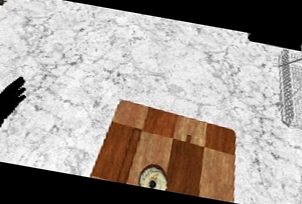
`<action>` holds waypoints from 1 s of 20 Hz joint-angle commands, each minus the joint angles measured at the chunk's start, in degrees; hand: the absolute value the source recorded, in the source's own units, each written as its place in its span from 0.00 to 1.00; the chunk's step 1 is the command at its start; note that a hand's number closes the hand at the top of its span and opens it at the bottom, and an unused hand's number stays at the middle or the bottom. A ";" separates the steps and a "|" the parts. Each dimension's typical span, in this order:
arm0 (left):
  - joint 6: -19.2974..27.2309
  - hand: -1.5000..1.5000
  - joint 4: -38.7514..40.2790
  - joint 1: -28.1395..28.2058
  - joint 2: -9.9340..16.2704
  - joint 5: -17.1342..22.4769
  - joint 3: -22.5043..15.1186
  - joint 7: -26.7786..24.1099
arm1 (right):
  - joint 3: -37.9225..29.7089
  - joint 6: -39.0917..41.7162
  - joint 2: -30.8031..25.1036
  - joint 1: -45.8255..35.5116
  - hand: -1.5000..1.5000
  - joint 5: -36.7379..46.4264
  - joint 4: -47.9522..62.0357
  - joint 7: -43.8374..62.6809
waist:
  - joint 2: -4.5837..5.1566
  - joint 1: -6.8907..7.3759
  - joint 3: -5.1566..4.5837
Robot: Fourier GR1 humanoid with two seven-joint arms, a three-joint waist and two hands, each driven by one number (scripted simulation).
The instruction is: Pick the tomato from the cutting board and place it in the tiered basket
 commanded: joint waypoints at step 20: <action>0.04 0.50 0.63 -3.05 -0.40 -0.74 0.02 0.83 | 10.53 -6.72 -24.99 -17.20 1.00 21.41 41.48 -26.90 | 0.44 1.14 0.00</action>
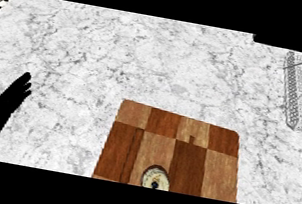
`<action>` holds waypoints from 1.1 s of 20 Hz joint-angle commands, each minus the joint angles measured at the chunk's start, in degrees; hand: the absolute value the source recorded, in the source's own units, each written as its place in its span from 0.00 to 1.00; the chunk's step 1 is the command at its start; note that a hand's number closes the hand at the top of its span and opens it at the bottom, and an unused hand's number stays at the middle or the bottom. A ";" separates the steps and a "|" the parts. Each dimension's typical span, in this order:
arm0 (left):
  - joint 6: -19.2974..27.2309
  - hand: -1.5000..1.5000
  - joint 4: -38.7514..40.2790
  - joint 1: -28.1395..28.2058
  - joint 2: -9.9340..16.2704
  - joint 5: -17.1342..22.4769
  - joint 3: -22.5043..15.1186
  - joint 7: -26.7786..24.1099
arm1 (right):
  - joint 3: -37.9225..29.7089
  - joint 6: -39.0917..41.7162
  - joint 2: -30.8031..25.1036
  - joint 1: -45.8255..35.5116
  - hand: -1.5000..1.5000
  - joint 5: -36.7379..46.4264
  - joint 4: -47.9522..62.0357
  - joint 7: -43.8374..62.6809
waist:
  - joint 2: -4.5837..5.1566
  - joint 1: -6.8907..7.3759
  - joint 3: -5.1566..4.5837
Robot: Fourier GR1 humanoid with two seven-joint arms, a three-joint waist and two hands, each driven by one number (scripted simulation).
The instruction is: Pick the tomato from the cutting board and place it in the tiered basket
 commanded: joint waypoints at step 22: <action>0.38 0.50 -1.64 -0.19 -1.84 -0.85 -1.29 1.56 | -3.36 9.40 -3.95 -6.76 0.00 2.11 24.41 6.96 | 0.18 0.32 0.13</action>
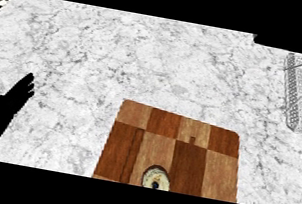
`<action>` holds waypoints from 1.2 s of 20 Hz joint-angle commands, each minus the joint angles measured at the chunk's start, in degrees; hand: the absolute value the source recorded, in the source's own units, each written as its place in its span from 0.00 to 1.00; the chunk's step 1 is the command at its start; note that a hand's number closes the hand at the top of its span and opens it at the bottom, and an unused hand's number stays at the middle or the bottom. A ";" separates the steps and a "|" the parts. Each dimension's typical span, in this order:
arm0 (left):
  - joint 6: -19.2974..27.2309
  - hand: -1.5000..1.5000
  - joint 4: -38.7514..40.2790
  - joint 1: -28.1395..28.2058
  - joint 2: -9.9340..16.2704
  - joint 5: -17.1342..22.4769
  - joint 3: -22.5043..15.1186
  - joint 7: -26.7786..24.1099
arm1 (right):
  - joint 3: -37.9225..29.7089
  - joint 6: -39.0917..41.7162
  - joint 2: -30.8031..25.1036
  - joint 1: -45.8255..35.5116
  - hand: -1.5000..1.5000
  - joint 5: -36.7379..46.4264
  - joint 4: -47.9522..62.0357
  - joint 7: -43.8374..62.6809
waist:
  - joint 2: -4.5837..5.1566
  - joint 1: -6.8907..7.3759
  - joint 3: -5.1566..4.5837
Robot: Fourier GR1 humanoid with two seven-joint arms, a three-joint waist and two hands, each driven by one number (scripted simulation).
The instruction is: Pick the tomato from the cutting board and place it in the tiered basket
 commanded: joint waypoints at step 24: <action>0.44 0.50 -1.35 2.42 1.58 0.74 3.22 0.94 | -36.06 9.44 -23.22 5.81 0.00 -35.60 1.77 -7.02 | -0.97 -3.85 0.48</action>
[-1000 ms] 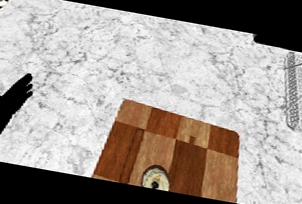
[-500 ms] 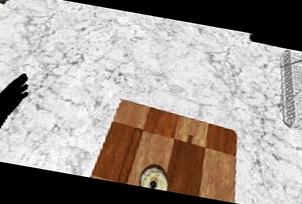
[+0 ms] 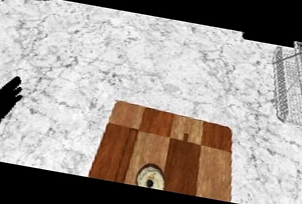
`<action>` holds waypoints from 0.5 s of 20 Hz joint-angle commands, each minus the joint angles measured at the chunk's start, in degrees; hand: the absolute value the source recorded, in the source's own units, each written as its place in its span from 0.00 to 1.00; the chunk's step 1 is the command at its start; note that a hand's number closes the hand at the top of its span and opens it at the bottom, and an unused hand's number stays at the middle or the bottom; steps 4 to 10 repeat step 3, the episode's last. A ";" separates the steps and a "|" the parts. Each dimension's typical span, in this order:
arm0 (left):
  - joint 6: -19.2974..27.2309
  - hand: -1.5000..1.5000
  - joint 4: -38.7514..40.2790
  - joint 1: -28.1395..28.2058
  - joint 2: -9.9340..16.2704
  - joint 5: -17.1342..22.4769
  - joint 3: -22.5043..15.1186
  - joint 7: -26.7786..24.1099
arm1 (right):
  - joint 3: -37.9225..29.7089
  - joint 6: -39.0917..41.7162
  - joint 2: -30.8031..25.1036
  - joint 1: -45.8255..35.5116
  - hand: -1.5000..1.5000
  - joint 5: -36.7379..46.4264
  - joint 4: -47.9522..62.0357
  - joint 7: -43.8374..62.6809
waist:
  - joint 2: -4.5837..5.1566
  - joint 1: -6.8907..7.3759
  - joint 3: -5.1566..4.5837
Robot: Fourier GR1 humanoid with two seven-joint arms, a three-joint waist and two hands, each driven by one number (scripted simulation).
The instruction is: Pick the tomato from the cutting board and place it in the tiered basket
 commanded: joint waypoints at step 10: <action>0.87 0.50 0.13 0.07 -1.37 -0.64 -0.76 0.68 | -7.75 9.08 -4.87 11.72 0.00 -8.89 2.18 -10.73 | -0.05 -0.57 0.00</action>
